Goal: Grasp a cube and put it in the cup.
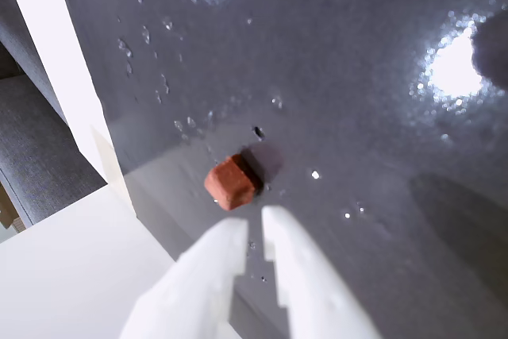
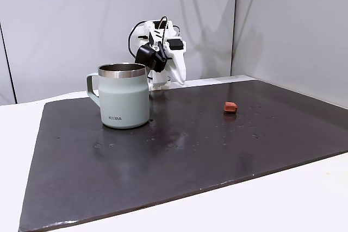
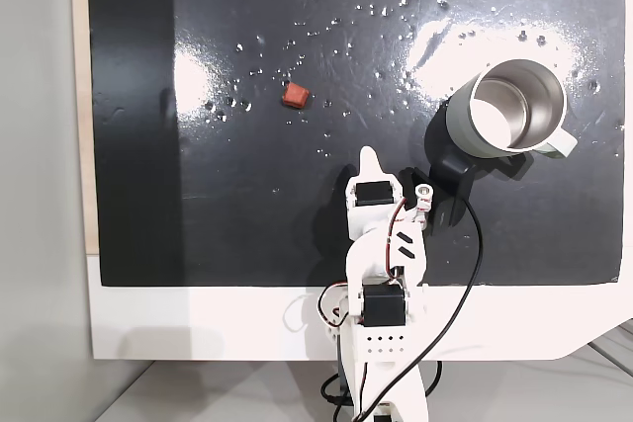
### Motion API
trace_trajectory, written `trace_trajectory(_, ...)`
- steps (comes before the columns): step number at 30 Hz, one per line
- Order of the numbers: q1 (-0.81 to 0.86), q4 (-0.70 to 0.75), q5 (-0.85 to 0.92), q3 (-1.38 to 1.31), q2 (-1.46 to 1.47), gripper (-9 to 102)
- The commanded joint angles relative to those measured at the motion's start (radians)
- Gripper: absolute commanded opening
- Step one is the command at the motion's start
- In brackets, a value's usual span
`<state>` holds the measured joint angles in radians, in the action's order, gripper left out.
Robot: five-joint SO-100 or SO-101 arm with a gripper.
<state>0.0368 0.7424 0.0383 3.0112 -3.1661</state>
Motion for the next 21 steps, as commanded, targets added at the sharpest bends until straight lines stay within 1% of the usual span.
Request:
trace_trajectory(1, 0.014, 0.002, -0.038, -0.006, -0.012, 0)
trace_trajectory(14, 0.012, 0.002, -0.035, -0.006, -0.012, 0)
trace_trajectory(19, 0.014, -0.002, 0.018, -0.006, -0.012, 0)
trace_trajectory(21, 0.014, 0.020, 0.037, -0.028, -0.012, 0)
